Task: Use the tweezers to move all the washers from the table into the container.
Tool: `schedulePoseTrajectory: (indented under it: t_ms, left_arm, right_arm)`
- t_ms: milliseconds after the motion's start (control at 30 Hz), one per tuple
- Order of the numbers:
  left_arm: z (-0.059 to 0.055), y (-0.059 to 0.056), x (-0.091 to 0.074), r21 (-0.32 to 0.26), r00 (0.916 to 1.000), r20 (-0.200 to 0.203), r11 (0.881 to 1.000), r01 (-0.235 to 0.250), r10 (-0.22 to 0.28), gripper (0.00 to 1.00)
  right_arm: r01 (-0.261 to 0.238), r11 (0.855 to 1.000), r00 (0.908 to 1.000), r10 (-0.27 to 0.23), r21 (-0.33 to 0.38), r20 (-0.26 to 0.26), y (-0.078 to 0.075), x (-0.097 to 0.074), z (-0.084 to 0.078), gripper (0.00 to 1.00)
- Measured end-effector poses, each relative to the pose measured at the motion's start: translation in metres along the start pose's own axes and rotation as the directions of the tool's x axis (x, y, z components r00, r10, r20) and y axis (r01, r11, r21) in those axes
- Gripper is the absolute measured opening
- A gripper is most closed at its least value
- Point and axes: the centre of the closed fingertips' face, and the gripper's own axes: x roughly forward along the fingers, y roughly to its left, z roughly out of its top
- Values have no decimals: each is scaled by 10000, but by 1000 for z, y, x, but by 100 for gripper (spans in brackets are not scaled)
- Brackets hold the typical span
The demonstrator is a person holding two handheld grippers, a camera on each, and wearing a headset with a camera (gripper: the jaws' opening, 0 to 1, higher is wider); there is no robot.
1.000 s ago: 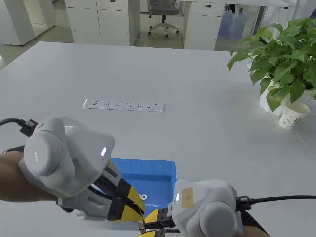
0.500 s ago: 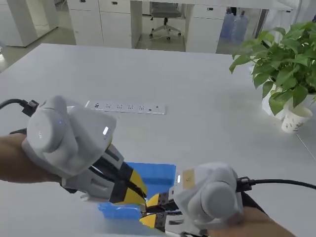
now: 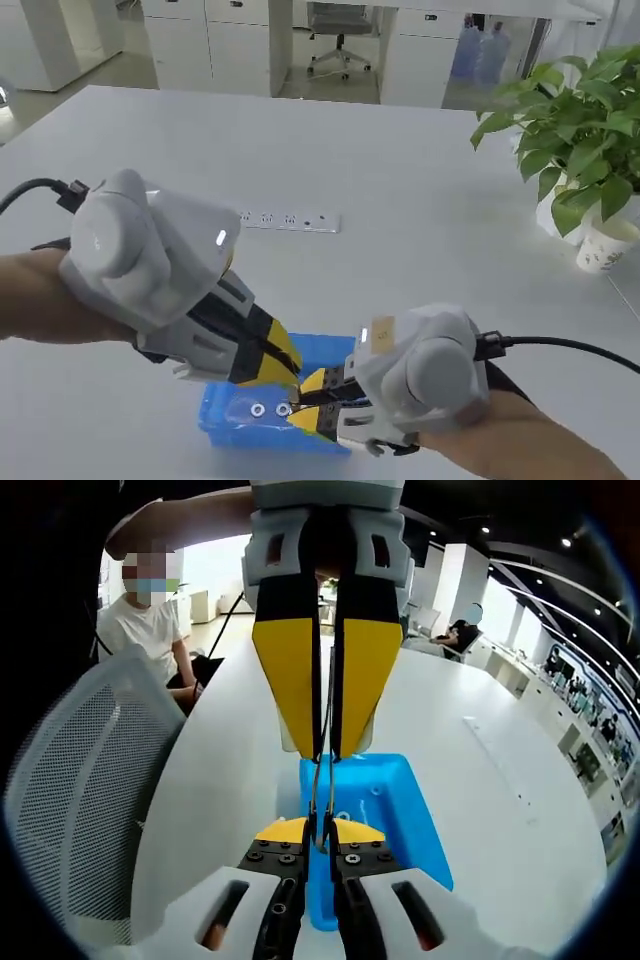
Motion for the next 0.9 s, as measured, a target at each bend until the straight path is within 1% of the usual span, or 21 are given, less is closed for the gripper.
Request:
schedulePoseTrajectory:
  t_ms: [100,433,700,900]
  left_arm:
    - [-3,5,4,28,10000,-51,10000,-52,52,5]
    - [-17,18,20,49,9995,-303,10000,2,0,6]
    - [-28,26,32,3,9989,-443,9999,139,-139,6]
    - [-36,29,42,-100,9982,-536,9996,276,-281,6]
  right_arm:
    - [21,9999,10000,-20,102,-76,-6,3,-4,8]
    - [-10,9993,9995,22,370,-302,-16,15,-22,8]
    - [0,9979,9991,28,645,-427,-22,22,-37,9]
    - [-52,9966,9982,101,823,-592,-24,27,-48,9]
